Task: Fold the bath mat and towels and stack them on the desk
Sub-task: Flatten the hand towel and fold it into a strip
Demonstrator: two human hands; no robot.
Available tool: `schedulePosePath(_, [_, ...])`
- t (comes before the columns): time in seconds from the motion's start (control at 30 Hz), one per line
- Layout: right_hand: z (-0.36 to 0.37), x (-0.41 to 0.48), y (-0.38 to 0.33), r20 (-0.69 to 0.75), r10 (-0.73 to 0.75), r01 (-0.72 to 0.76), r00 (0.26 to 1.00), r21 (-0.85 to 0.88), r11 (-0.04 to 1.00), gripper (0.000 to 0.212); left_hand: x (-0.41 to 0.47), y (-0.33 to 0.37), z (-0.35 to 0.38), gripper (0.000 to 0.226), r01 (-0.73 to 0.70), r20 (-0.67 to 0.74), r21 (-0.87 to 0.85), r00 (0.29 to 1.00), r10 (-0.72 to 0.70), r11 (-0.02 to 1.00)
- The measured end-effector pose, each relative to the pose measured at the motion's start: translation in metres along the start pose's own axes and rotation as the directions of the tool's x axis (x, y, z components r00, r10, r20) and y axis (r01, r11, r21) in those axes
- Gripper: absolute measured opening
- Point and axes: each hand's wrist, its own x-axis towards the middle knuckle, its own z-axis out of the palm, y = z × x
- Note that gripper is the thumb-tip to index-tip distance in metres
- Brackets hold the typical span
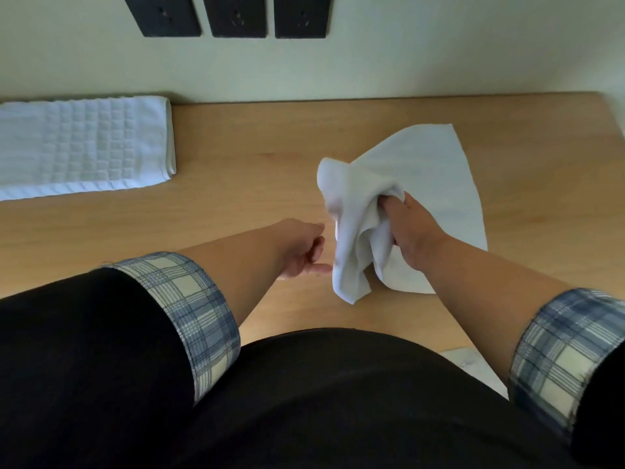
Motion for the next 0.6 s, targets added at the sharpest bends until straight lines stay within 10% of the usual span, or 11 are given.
schedulePosePath(0.17, [-0.002,-0.007,0.015,0.051,0.015,-0.019,0.999,0.085,0.996,0.047,0.013,-0.014,0.017,0.047,-0.064,0.089,0.396,0.996,0.031,0.916])
schedulePosePath(0.43, [0.005,-0.020,0.034,0.270,0.014,0.083,0.963,-0.347,0.934,0.068,0.031,-0.014,0.019,0.033,-0.236,0.171,0.276,0.966,0.194,0.932])
schedulePosePath(0.6, [0.006,-0.020,0.056,0.326,0.144,0.204,0.934,-0.820,0.535,0.098,0.020,-0.009,-0.010,0.024,-0.308,-0.047,0.369,0.936,0.349,0.877])
